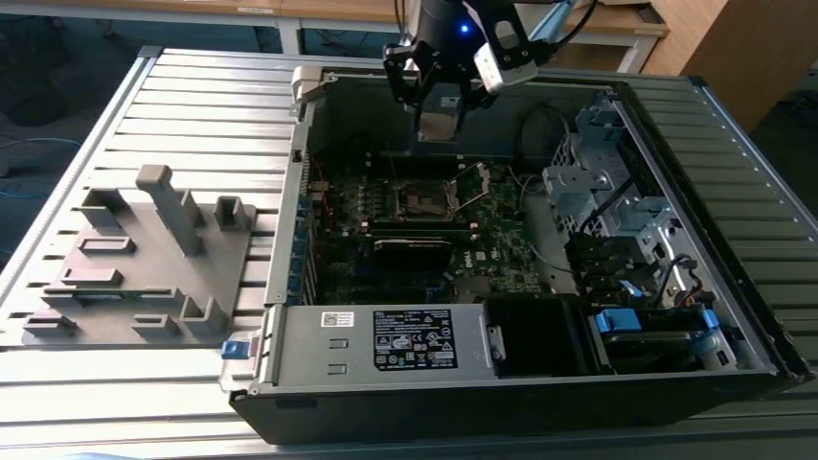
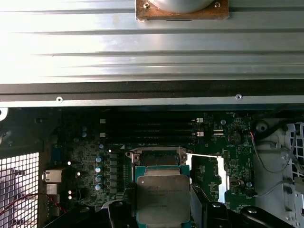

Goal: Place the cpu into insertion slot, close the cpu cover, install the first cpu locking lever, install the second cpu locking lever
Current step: 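Place the cpu into insertion slot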

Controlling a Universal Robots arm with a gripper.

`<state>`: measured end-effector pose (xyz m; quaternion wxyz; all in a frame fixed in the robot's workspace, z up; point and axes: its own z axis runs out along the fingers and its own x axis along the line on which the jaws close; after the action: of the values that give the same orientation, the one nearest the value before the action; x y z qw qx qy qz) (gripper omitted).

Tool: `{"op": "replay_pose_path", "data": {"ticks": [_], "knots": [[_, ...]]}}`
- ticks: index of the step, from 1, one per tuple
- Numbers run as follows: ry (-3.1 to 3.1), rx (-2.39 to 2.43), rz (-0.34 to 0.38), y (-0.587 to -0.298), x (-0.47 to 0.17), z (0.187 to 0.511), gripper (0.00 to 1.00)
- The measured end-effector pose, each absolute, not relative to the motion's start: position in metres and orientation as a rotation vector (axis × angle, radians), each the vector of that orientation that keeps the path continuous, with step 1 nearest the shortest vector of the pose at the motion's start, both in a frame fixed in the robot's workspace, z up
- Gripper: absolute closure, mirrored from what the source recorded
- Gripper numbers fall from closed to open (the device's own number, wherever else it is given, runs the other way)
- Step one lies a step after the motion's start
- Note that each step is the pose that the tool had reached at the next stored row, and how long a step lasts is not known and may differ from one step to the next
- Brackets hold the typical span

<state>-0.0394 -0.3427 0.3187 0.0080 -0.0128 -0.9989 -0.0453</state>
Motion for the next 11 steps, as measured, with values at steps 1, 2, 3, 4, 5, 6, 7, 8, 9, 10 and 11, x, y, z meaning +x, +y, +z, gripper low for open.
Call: {"op": "replay_pose_path", "data": {"ticks": [1,2,3,4,5,6,7,8,9,10,11], "knots": [[-3.122,-0.04,-0.142,-0.3427,-0.0393,0.3186,0.46],[-3.122,-0.04,-0.142,-0.3427,-0.0393,0.3186,0.46],[-3.122,-0.04,-0.142,-0.3427,-0.0393,0.3185,0.46],[-3.122,-0.04,-0.142,-0.3427,-0.0393,0.3183,0.46],[-3.122,-0.04,-0.142,-0.3427,-0.0393,0.318,0.46],[-3.122,-0.04,-0.142,-0.3427,-0.0393,0.3177,0.46],[-3.122,-0.04,-0.142,-0.3427,-0.0393,0.3175,0.46],[-3.122,-0.04,-0.142,-0.3427,-0.0393,0.3173,0.46],[-3.122,-0.04,-0.142,-0.3427,-0.0393,0.3169,0.46],[-3.122,-0.04,-0.142,-0.3427,-0.0393,0.3166,0.46],[-3.122,-0.04,-0.142,-0.3427,-0.0393,0.3166,0.46]]}}
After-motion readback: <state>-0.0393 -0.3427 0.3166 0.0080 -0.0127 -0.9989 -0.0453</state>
